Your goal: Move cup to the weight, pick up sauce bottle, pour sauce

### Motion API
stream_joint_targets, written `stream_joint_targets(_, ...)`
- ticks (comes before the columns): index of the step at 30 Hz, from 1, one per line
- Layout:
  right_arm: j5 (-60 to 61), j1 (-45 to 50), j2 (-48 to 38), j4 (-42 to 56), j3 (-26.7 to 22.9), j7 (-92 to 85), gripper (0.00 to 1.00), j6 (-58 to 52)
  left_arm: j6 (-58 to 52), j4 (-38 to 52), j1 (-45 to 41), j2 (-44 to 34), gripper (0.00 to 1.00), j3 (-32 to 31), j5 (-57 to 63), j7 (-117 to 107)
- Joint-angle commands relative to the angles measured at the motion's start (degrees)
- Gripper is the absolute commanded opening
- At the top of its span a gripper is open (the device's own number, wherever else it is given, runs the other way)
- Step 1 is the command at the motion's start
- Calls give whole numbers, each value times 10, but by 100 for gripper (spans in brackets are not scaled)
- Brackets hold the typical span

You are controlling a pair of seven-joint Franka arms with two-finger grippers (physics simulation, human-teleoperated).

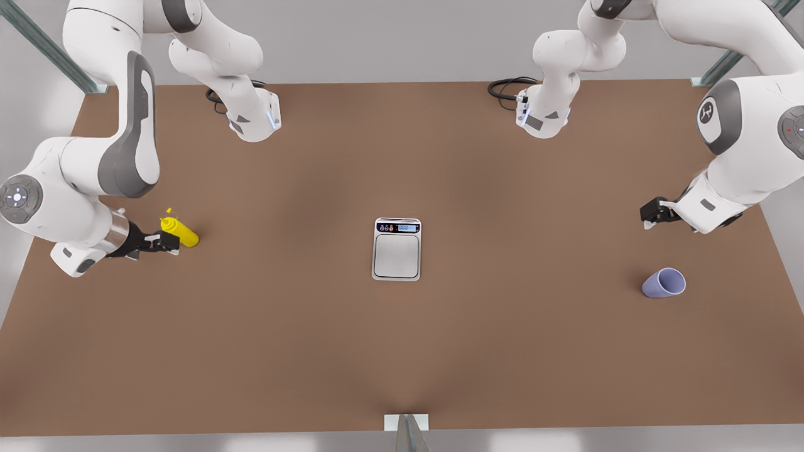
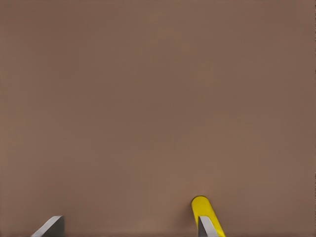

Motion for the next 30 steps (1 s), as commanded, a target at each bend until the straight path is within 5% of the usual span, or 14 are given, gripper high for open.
stream_joint_targets(1, 0, 0, -1, 1, -1, 0, 100, 0, -1, 0, 0, 0, 100, 0, 0, -1)
stream_joint_targets(4, 0, 1, -1, -2, -6, 0, 100, 0, -3, 2, 4, 26, 100, 16, 0, 1)
stream_joint_targets(10, -2, 6, -4, -5, -16, -79, 100, -18, 141, -2, 22, 179, 100, 186, -125, 128)
stream_joint_targets(19, 85, -19, -24, -52, -76, -478, 100, -33, 222, -3, 120, 328, 100, 186, -230, 292)
stream_joint_targets(28, 268, -97, 38, -83, -97, -949, 100, -13, 253, -3, 140, 373, 100, 186, -230, 299)
stream_joint_targets(29, 272, -110, 52, -83, -96, -961, 100, -18, 253, -3, 140, 374, 91, 186, -243, 295)
stream_joint_targets(30, 301, -122, 72, -83, -96, -979, 100, -21, 252, -3, 139, 379, 67, 186, -256, 295)
